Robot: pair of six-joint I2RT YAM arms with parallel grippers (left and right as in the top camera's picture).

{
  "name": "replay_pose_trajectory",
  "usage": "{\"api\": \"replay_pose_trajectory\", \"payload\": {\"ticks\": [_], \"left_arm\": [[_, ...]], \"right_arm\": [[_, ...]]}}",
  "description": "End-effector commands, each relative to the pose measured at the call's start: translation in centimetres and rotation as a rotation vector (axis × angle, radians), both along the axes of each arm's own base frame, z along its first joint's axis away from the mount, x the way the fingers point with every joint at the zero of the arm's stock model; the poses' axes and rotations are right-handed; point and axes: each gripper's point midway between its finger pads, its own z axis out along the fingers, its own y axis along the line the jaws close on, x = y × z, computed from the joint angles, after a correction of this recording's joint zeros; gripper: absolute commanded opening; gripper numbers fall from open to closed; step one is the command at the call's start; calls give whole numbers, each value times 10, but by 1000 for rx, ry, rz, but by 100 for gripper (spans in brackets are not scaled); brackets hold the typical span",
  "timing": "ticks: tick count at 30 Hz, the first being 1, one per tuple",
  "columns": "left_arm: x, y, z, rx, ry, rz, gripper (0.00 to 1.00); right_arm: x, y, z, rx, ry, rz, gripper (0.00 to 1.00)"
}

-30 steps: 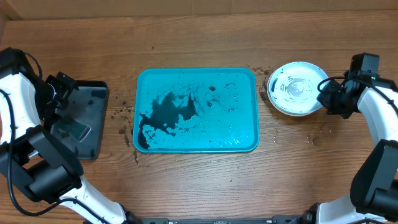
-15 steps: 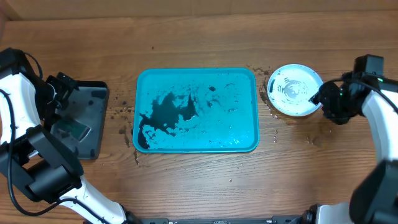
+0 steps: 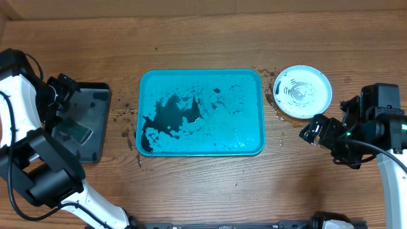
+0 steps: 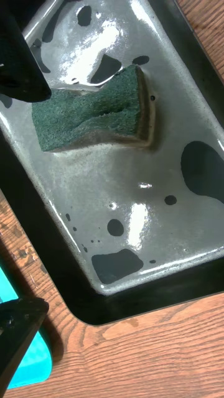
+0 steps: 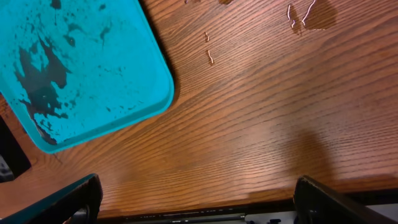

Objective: Clean dirty plates on tray and stack at the side

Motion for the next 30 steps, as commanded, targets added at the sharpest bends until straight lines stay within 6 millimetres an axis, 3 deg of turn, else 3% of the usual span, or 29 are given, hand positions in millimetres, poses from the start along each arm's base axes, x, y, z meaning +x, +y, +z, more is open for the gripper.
{"api": "replay_pose_trajectory", "payload": {"ticks": [1, 8, 13, 17, 22, 25, 30], "left_arm": [[3, 3, 6, 7, -19, -12, 100], [3, 3, 6, 7, -18, -12, 100], [3, 3, 6, 7, -19, -12, 100], [3, 3, 6, 7, -19, -12, 100], [3, 3, 6, 7, -19, -12, 100], [3, 3, 6, 7, -19, -12, 100], [3, 3, 6, 7, -19, -12, 100]], "right_arm": [[-1, 1, -1, 0, 3, 12, 100], [-23, -5, -6, -39, 98, 5, 100], [-20, -7, -6, -51, 83, 4, 100], [5, -9, 1, -77, -134, 5, 100], [7, 6, 19, -53, -524, 70, 100], [3, 30, 36, -65, -842, 303, 100], [-1, 34, 28, -97, -983, 339, 100]]}}
